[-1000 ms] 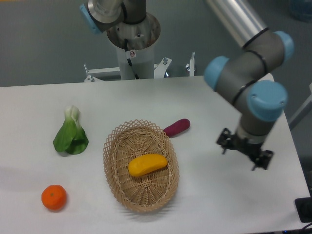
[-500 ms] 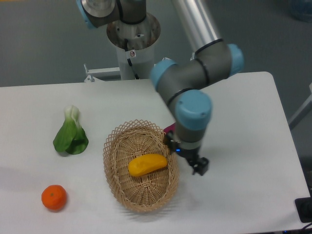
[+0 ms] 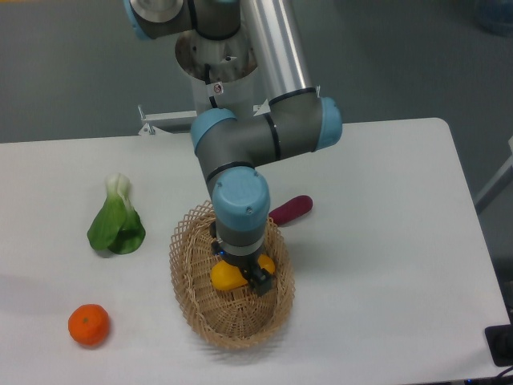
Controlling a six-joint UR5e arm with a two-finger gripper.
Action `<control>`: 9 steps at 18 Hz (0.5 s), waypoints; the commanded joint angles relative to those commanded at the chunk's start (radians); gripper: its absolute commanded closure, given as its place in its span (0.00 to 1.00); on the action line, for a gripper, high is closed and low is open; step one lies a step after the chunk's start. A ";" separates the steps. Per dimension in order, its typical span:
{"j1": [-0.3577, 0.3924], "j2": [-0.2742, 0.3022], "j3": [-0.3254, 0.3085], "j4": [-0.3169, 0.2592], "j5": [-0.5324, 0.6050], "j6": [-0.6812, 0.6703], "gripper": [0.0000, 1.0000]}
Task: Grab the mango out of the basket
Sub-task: 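Lower the gripper into the basket and close it on the mango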
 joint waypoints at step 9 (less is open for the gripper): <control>-0.029 -0.034 -0.005 0.084 0.020 -0.068 0.68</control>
